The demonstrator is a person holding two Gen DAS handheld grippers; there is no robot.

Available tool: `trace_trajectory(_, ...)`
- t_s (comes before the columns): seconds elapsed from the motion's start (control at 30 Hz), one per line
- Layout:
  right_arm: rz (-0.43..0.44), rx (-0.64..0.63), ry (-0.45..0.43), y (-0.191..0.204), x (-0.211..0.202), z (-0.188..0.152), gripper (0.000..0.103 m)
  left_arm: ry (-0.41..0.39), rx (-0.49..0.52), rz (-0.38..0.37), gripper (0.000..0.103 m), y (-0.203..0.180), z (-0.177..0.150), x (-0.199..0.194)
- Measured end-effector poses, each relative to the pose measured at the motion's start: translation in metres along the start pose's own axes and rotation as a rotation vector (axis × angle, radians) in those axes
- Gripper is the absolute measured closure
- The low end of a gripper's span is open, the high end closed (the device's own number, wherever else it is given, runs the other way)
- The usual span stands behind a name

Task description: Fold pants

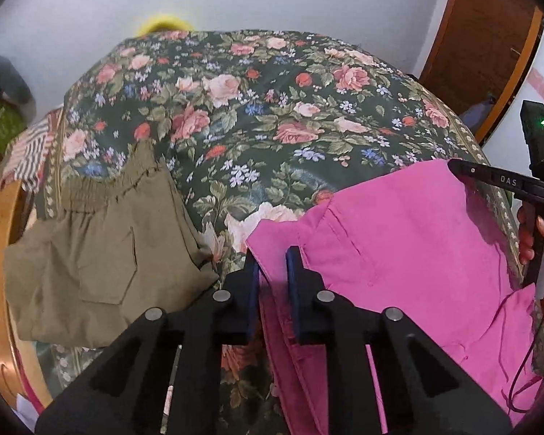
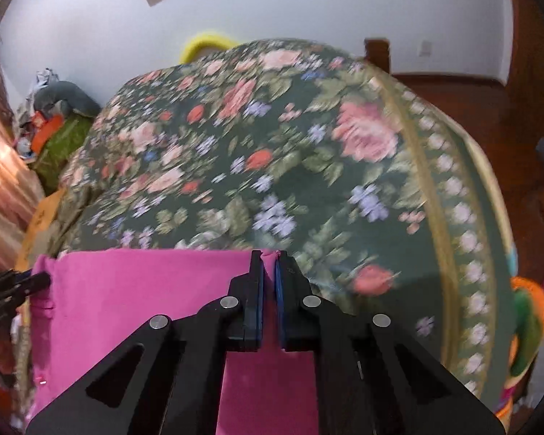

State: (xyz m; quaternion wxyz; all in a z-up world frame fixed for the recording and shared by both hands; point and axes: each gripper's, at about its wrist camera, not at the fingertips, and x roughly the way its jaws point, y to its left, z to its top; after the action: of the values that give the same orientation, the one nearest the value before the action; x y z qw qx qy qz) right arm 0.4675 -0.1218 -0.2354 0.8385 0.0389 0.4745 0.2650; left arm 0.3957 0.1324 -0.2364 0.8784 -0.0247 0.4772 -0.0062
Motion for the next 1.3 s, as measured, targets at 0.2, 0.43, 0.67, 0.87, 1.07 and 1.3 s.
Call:
trace_trajectory(0.2, -0.014, -0.067, -0.097, 0.017, -0.042, 0.011, 0.099, -0.065, 0.004, 0.056, 0.09, 0.0, 0.016, -0.029)
trace_trajectory(0.43, 0.005, -0.144, -0.291, 0.055, -0.132, 0.037, 0.099, -0.206, -0.008, 0.069, 0.09, 0.004, 0.042, -0.089)
trace_trajectory(0.67, 0.024, -0.206, -0.275, 0.077, -0.164, -0.003, 0.099, -0.232, 0.094, 0.085, 0.09, -0.022, 0.009, -0.128)
trace_trajectory(0.87, 0.031, -0.219, -0.209, 0.081, -0.177, -0.064, 0.099, -0.211, 0.178, 0.12, 0.09, -0.041, -0.043, -0.147)
trace_trajectory(1.07, 0.02, -0.205, -0.118, 0.079, -0.176, -0.121, 0.099, -0.147, 0.179, 0.119, 0.091, -0.042, -0.101, -0.152)
trace_trajectory(1.3, -0.014, -0.16, -0.008, 0.07, -0.153, -0.166, 0.098, 0.007, 0.181, 0.097, 0.096, -0.046, -0.156, -0.127)
